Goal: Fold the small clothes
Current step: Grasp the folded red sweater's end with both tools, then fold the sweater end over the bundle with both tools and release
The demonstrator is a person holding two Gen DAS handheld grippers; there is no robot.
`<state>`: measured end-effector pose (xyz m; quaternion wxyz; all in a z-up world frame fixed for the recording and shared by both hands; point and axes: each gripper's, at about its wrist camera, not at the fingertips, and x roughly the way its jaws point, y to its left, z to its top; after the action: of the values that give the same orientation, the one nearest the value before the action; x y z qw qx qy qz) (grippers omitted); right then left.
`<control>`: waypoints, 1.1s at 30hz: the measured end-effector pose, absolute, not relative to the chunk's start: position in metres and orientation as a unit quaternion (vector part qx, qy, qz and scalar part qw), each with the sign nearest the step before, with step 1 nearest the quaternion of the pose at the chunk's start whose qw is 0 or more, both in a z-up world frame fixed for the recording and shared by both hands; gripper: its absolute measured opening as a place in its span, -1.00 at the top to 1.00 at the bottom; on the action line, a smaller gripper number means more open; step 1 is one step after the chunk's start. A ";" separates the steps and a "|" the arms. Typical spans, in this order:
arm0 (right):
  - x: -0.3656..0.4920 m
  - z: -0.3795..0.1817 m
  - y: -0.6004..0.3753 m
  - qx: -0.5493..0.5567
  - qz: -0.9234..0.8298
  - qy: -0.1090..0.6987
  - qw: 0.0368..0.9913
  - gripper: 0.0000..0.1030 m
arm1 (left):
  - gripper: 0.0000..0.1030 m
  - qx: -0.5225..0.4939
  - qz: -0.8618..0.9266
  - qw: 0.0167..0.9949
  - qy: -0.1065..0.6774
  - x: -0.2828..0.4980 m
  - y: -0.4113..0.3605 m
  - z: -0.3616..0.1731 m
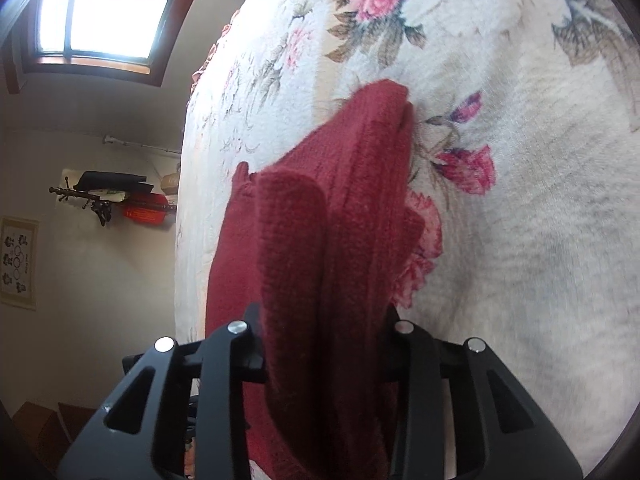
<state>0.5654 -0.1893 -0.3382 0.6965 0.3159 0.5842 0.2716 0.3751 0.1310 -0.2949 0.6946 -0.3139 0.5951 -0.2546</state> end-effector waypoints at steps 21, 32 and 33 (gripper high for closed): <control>0.431 -0.259 -0.073 0.316 0.335 0.574 0.677 0.40 | 0.49 -0.288 -0.229 0.747 0.553 0.220 0.228 -0.215; 0.353 -0.302 0.018 0.271 0.346 0.625 0.646 0.40 | 0.49 -0.303 -0.185 0.745 0.565 0.114 0.288 -0.263; 0.351 -0.309 0.024 0.265 0.342 0.631 0.644 0.40 | 0.49 -0.314 -0.180 0.740 0.568 0.111 0.293 -0.275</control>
<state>0.3508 0.0235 -0.3087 0.6439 0.2651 0.6309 0.3421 0.1106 0.2929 -0.2749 0.7397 -0.3137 0.5675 -0.1797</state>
